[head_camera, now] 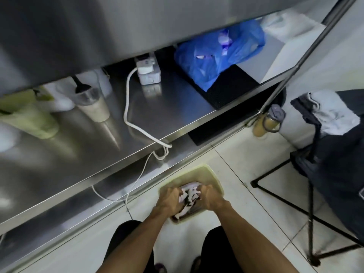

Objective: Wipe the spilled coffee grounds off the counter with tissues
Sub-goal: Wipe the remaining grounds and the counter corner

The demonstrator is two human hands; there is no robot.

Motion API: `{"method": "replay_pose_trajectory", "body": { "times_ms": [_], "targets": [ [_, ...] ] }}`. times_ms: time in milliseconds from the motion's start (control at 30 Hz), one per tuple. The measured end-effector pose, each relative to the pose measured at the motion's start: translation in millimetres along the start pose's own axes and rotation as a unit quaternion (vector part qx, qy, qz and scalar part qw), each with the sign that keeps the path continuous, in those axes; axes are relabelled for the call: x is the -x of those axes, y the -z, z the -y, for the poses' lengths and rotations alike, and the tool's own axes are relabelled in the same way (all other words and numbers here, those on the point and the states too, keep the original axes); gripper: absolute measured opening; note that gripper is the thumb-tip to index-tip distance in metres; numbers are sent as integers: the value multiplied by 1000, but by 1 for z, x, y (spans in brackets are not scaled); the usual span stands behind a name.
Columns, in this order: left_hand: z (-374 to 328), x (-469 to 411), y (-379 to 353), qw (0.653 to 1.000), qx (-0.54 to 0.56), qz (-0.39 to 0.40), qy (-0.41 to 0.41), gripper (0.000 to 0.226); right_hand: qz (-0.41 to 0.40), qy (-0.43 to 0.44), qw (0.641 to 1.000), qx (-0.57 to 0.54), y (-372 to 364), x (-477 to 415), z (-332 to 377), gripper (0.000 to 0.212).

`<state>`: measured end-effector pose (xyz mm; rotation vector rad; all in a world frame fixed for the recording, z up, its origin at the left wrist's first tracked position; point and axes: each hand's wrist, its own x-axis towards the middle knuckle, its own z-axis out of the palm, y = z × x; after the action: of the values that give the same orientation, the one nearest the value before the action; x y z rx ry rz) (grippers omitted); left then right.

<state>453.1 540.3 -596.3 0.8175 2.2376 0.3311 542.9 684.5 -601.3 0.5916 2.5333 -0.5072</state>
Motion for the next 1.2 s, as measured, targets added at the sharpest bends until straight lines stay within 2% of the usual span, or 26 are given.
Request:
{"method": "replay_pose_trajectory", "body": {
  "times_ms": [67, 133, 267, 467, 600, 733, 867, 967, 1100, 1200],
  "targets": [
    [-5, 13, 13, 1000, 11, -11, 5, 24, 28, -29, 999, -27, 14, 17, -1, 37],
    [-14, 32, 33, 999, 25, -8, 18, 28, 11, -84, 990, -112, 35, 34, 7, 35],
    [-46, 84, 85, 999, 20, -15, 33, 37, 21, -80, 993, -87, 105, 96, 36, 37],
    [-121, 173, 188, 999, -12, -26, 20, 30, 28, -48, 998, -39, 228, 178, 75, 41],
    [-172, 212, 261, 999, -27, -31, -9, 34, 6, -17, 999, -42, 315, 219, 99, 41],
    [-222, 239, 334, 999, -29, -26, -29, 34, 1, 26, 999, -48, 398, 242, 117, 36],
    [-256, 254, 394, 998, -13, -40, -54, 31, 0, 75, 997, 2, 474, 248, 136, 28],
    [-270, 263, 429, 996, 13, -62, -63, 34, -26, 89, 995, 22, 513, 246, 143, 28],
    [-267, 270, 470, 992, 5, -116, -50, 44, -97, 108, 989, -15, 549, 238, 158, 38],
    [-249, 272, 495, 981, 12, -194, -24, 38, -154, 146, 977, -23, 567, 226, 182, 37]
  ]
}}
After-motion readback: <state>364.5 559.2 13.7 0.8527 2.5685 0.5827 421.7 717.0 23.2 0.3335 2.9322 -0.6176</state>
